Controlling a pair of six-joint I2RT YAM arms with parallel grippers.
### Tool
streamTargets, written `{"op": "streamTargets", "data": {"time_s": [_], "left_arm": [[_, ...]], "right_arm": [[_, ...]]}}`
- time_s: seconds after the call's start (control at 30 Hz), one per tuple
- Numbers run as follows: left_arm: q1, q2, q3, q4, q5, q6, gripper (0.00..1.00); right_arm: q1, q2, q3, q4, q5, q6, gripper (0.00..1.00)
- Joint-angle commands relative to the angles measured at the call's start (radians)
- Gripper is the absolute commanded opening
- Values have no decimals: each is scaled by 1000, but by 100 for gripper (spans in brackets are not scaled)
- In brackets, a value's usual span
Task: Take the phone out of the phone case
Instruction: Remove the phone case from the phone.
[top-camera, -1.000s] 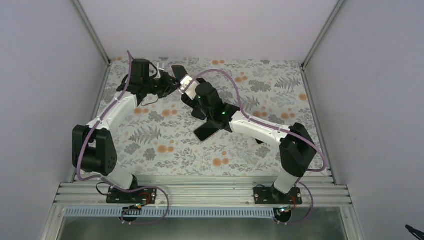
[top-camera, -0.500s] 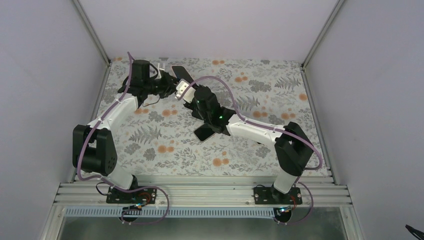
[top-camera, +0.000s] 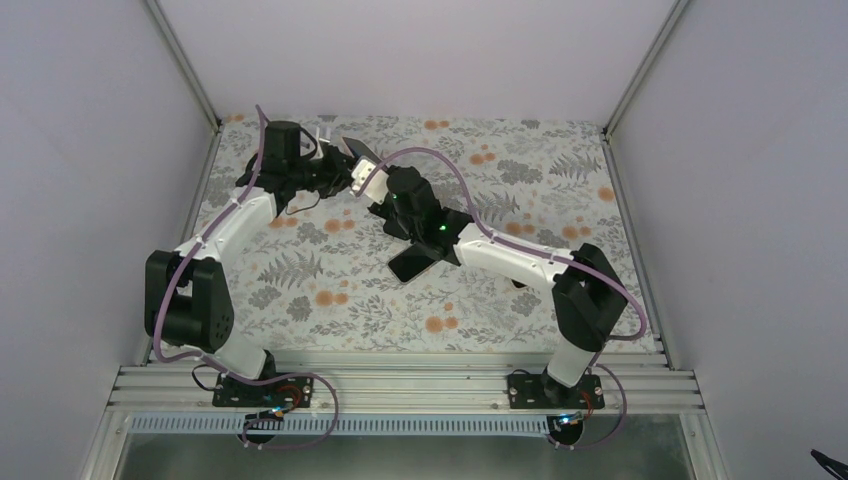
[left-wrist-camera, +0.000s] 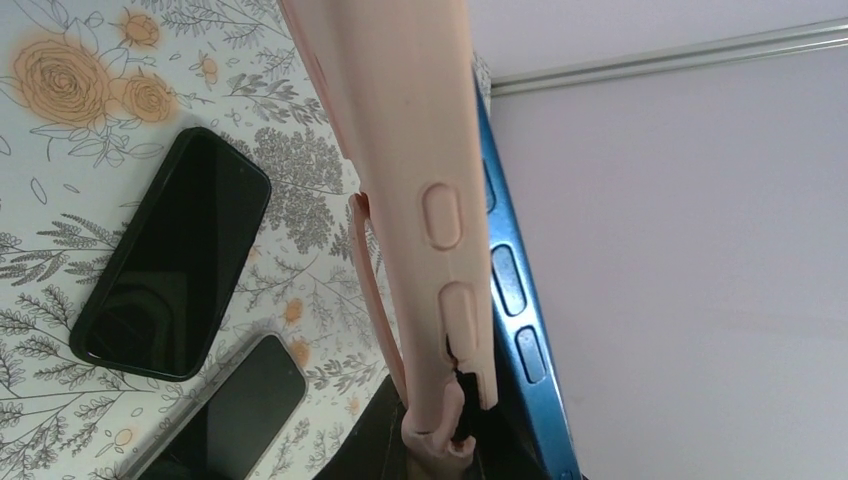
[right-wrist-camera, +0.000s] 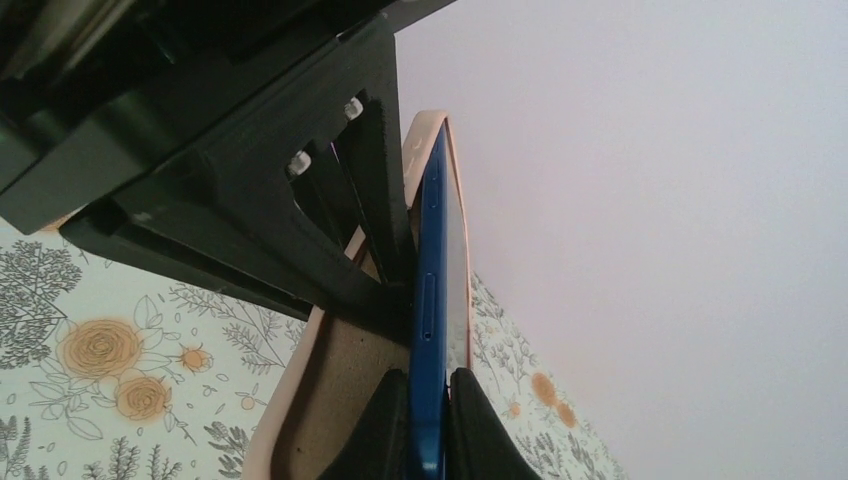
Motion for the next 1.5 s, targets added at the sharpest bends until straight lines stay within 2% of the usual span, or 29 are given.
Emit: {"op": "streamTargets", "data": {"time_s": [0.0,1.1,1.47], "left_arm": [[11,-55,-20,-31,7,61,2],[11,-90,-87,-18,-46,90,2],[7,-89,-87,-33,-80,127,2]], "right_arm": [[-87,-57,71,9,107,105,4],[-250,-104,237,-48,60,131,4],[-279,-110,260,-120,-12,222,4]]}}
